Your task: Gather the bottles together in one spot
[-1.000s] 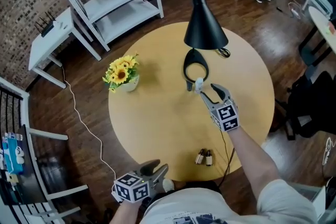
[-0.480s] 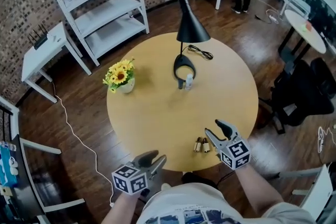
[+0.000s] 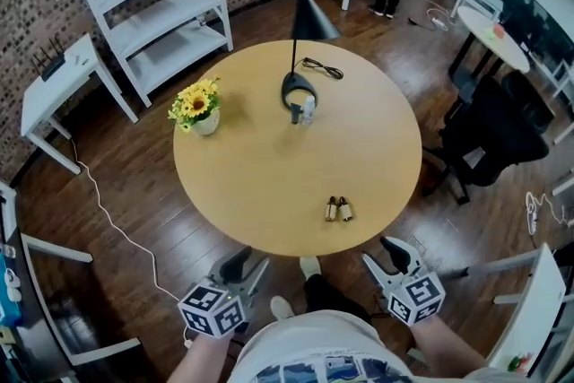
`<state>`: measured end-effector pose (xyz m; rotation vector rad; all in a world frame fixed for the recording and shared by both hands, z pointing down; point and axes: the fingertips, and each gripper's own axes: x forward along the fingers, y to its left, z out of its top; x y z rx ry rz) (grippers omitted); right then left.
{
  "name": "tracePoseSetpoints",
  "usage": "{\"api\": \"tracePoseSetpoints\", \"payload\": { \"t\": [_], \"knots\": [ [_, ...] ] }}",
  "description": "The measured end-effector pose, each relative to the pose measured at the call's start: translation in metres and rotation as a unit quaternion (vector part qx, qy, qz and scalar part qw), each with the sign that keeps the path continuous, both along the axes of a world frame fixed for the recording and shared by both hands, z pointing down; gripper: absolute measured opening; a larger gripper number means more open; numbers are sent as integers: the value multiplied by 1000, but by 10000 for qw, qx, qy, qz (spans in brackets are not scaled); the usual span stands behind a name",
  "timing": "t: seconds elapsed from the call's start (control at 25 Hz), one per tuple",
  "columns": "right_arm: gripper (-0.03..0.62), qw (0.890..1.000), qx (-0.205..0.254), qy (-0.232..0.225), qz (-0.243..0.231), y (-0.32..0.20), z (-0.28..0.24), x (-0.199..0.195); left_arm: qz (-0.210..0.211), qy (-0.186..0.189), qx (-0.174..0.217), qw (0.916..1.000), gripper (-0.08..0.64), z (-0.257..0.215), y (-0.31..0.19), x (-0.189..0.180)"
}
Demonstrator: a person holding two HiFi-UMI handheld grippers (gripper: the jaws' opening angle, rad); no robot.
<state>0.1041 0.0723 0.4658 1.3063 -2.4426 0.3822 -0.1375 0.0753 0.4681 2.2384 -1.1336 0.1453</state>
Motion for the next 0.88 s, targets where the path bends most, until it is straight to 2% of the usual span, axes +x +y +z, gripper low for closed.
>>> {"api": "tracePoseSetpoints", "payload": {
  "t": [0.24, 0.48, 0.64, 0.88],
  "knots": [
    [236, 9994, -347, -94, -22, 60, 14, -22, 23, -110, -101, 9999, 163, 10, 36, -9],
    [236, 9993, -346, -71, -108, 73, 17, -28, 181, 87, -218, 9996, 170, 21, 49, 3],
    [236, 9992, -370, -3, -115, 68, 14, -19, 541, -273, -344, 9976, 181, 42, 50, 28],
    [236, 9986, -471, -29, -253, 45, 16, -3, 1098, -835, -473, 9893, 181, 74, 29, 82]
  ]
}}
